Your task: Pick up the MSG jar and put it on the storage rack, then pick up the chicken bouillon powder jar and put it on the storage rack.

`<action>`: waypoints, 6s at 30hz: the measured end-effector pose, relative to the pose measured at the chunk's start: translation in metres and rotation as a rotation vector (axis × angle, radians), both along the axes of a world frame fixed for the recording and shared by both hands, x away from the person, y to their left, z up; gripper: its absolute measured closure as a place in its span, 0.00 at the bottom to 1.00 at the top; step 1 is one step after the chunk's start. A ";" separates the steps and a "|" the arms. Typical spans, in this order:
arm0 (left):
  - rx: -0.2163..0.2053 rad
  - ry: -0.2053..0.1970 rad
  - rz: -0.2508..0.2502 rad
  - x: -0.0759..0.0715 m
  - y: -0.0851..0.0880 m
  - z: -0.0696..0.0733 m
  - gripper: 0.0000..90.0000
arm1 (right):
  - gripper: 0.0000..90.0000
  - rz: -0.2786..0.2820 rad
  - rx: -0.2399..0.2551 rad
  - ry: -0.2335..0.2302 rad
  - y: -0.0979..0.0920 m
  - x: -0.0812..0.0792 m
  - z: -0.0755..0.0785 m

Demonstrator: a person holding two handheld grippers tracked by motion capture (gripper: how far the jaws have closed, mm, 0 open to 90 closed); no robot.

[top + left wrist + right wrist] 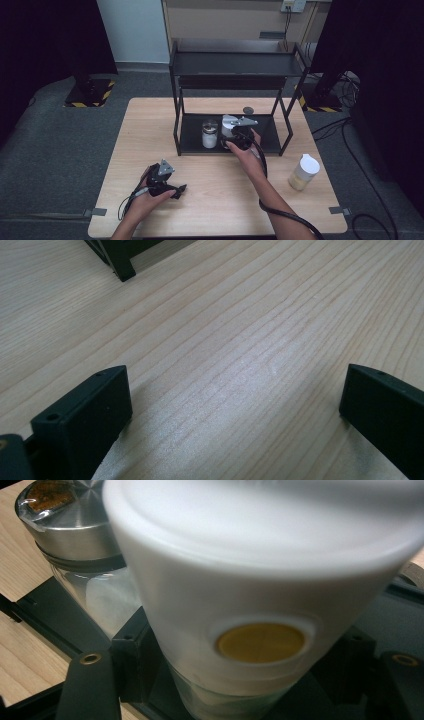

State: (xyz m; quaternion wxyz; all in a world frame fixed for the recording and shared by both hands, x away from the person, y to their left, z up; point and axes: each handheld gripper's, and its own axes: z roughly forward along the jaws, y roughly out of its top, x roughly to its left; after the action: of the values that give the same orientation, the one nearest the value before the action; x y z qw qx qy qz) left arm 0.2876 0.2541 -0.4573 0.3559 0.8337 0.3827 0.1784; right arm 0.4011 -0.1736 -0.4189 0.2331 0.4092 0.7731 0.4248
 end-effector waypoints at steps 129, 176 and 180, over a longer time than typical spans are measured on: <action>0.002 0.001 -0.037 -0.007 0.005 0.000 0.00 | 0.05 0.261 -0.051 0.044 -0.099 -0.123 -0.026; 0.001 0.000 -0.043 -0.007 0.006 0.000 0.00 | 0.05 0.286 -0.060 0.077 -0.098 -0.119 -0.027; 0.002 0.000 -0.044 -0.007 0.006 0.000 0.00 | 0.05 0.292 -0.058 0.077 -0.097 -0.120 -0.025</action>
State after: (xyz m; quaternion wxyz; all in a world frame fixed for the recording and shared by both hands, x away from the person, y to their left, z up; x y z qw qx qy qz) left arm 0.2809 0.2597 -0.4574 0.3590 0.8422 0.3642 0.1708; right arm 0.2813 -0.2706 -0.4444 0.1505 0.3014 0.8448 0.4157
